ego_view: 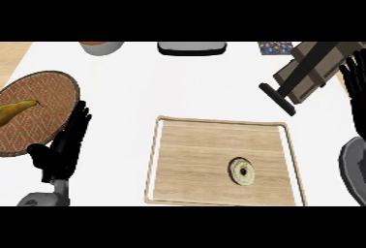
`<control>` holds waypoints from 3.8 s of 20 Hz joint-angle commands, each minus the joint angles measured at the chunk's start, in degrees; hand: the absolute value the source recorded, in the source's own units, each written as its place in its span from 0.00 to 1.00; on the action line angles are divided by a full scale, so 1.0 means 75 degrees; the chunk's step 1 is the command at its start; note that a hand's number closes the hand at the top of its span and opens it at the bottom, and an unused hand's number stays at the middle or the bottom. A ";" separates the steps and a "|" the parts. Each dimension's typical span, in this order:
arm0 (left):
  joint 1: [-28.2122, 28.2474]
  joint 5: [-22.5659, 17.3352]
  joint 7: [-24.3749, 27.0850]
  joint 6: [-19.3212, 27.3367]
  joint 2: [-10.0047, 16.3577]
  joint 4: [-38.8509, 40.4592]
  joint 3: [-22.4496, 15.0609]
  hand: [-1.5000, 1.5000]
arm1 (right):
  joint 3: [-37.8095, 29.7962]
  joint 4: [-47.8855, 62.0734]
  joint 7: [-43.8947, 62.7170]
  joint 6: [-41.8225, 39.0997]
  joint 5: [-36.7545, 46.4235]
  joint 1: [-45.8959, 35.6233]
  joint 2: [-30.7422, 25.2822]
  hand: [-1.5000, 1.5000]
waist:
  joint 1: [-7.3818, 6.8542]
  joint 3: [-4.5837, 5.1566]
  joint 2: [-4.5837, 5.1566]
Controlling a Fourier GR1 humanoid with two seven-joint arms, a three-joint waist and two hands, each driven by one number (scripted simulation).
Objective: Pick the cupcake from the tray and place it in the tiered basket
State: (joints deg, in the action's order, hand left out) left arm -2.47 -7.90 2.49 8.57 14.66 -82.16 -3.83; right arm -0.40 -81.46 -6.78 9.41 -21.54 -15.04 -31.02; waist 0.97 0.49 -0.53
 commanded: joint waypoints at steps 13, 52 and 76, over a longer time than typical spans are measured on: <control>-0.0452 0.0007 0.0411 -0.1268 -0.0285 0.0439 -0.0711 0.50 | 0.2867 0.0688 0.0969 0.6363 0.3434 -0.0349 0.4091 0.00 | -0.0160 -0.0060 0.0065; -0.0307 0.0067 0.0462 -0.1136 -0.0386 0.0631 -0.0551 0.50 | 0.4928 0.0012 1.2266 -0.2002 0.7273 -0.1955 0.2263 0.00 | 0.0219 -0.0022 -0.0070; -0.0423 0.0161 0.0504 -0.1544 -0.0358 0.0609 -0.0552 0.50 | 0.3856 -0.1740 1.2076 -0.2709 1.0122 0.1235 0.3761 0.00 | -0.0059 -0.0058 0.0046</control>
State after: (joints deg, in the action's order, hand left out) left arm -6.49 -6.74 5.62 -1.90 11.60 -77.60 -7.94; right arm 28.60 -92.11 71.49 -7.05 52.39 -8.17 -4.39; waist 0.88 0.09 -0.28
